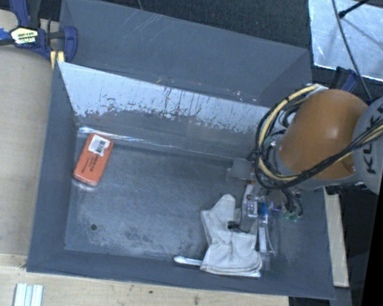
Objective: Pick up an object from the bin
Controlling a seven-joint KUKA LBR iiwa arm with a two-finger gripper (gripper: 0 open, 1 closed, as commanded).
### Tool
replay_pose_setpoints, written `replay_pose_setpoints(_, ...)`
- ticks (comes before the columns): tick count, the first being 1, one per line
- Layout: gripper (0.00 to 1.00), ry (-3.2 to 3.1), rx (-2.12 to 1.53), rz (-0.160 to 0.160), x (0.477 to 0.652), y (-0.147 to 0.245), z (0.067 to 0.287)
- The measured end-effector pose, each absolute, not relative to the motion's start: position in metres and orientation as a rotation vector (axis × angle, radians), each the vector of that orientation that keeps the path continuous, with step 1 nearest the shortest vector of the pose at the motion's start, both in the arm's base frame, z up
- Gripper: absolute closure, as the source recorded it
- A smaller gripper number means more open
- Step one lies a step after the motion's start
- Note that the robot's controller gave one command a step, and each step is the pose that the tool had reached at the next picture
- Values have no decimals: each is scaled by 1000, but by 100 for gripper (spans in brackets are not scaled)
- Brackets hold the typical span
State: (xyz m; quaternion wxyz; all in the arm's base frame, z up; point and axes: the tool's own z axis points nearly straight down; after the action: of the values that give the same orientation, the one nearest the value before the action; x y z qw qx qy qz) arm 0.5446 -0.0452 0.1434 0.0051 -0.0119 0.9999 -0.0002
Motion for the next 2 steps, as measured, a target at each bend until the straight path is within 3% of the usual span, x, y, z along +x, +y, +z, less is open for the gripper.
replay_pose_setpoints(1,0,3140,-109,-2,561,-59,116)
replay_pose_setpoints(2,0,3137,-16,0,545,-80,100)
